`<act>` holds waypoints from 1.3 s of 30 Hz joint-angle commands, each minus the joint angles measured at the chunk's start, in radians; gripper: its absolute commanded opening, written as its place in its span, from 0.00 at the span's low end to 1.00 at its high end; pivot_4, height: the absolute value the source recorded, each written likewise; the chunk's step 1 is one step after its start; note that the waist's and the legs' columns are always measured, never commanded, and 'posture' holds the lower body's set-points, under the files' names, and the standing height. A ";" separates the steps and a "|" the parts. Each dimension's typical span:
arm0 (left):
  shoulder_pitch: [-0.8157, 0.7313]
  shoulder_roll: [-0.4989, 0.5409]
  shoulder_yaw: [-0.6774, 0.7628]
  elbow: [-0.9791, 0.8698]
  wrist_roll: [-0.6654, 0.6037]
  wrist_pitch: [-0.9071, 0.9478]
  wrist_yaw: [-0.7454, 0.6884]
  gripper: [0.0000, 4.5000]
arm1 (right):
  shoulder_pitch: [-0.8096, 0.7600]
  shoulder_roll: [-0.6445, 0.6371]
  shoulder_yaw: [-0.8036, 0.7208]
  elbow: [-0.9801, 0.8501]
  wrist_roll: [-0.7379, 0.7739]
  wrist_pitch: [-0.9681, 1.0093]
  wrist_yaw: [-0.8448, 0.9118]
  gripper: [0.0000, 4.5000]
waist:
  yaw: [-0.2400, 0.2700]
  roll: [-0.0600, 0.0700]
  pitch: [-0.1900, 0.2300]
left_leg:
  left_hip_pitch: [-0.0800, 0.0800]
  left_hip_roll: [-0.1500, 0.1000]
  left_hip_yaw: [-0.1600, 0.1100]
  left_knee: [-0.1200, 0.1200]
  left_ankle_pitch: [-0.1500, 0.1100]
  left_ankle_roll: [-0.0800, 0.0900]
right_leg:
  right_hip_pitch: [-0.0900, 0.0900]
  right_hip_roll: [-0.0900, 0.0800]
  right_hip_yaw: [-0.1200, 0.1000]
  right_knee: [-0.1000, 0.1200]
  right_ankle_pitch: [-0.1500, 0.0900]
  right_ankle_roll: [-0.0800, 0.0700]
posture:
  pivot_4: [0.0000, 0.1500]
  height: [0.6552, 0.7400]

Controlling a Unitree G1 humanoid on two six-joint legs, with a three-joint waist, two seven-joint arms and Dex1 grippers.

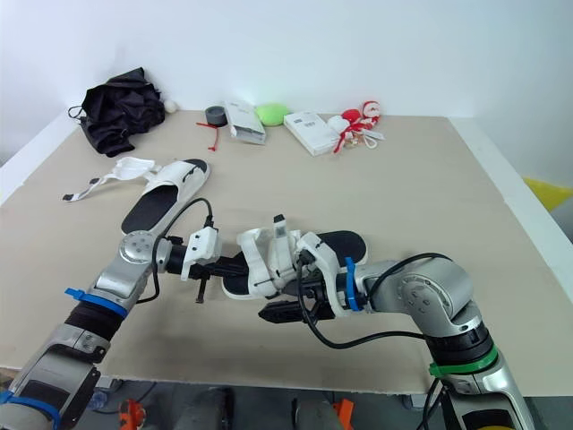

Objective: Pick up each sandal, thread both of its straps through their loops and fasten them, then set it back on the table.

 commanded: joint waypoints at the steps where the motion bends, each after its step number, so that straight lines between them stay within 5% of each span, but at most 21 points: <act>1: 0.059 0.013 -0.069 0.043 0.072 0.041 -0.012 0.00 | 0.007 0.022 -0.048 -0.046 0.004 -0.035 -0.012 1.00 | 0.000 0.000 0.000 | 0.000 0.000 0.000 0.000 0.000 0.000 | 0.000 0.000 0.000 0.000 -0.002 -0.004 | 1.00 0.98; 18: 0.047 0.012 -0.066 0.054 0.074 0.041 -0.012 0.00 | 0.026 0.056 -0.066 -0.033 0.092 -0.005 0.052 1.00 | 0.000 0.000 0.000 | -0.001 0.000 0.000 -0.001 0.000 0.000 | -0.001 0.000 0.000 -0.001 -0.002 -0.001 | 1.00 0.98; 20: 0.044 0.012 -0.065 0.056 0.075 0.041 -0.012 0.00 | 0.019 0.055 -0.044 -0.021 0.071 -0.009 0.053 0.94 | 0.000 0.000 0.000 | -0.001 0.000 0.000 -0.001 0.000 0.000 | -0.001 0.000 0.000 -0.001 -0.002 0.000 | 1.00 0.98; 24: 0.042 0.011 -0.063 0.058 0.075 0.039 -0.010 0.00 | 0.012 0.049 -0.005 -0.016 0.041 -0.020 0.060 0.68 | 0.000 0.000 0.000 | -0.001 0.000 0.000 -0.001 0.000 0.000 | -0.001 0.000 0.000 -0.001 -0.002 -0.001 | 1.00 0.98; 26: 0.040 0.010 -0.064 0.061 0.075 0.039 -0.009 0.00 | 0.012 0.043 0.017 -0.020 0.027 -0.028 0.069 0.47 | 0.000 0.000 0.001 | -0.001 0.000 0.000 -0.001 0.000 0.000 | -0.001 0.000 0.000 -0.001 -0.004 -0.004 | 1.00 0.98; 30: 0.040 0.011 -0.062 0.061 0.075 0.039 -0.008 0.00 | 0.045 0.008 0.068 -0.053 0.005 -0.055 0.110 0.24 | 0.000 0.000 0.001 | -0.001 0.000 0.000 -0.001 0.000 0.000 | -0.001 0.000 0.000 -0.001 -0.004 -0.004 | 1.00 0.98; 31: 0.041 0.012 -0.061 0.061 0.075 0.039 -0.007 0.00 | 0.055 0.000 0.069 -0.059 0.009 -0.060 0.125 0.10 | 0.000 0.000 0.001 | -0.001 0.000 0.000 -0.001 0.000 0.000 | -0.001 0.000 0.000 -0.001 -0.004 -0.003 | 1.00 0.98; 33: 0.042 0.012 -0.061 0.061 0.075 0.039 -0.007 0.00 | 0.064 -0.008 0.060 -0.060 0.022 -0.064 0.148 0.01 | 0.002 0.000 0.001 | -0.001 -0.001 -0.001 -0.002 0.000 0.000 | -0.001 0.000 0.000 -0.001 -0.004 -0.003 | 1.00 0.98; 39: 0.040 0.009 -0.062 0.064 0.075 0.036 -0.007 0.00 | 0.070 -0.017 0.035 -0.079 0.054 -0.090 0.202 0.01 | 0.001 -0.001 0.001 | -0.001 -0.001 -0.001 -0.002 0.000 -0.001 | 0.000 -0.001 -0.001 -0.001 -0.005 -0.002 | 1.00 0.98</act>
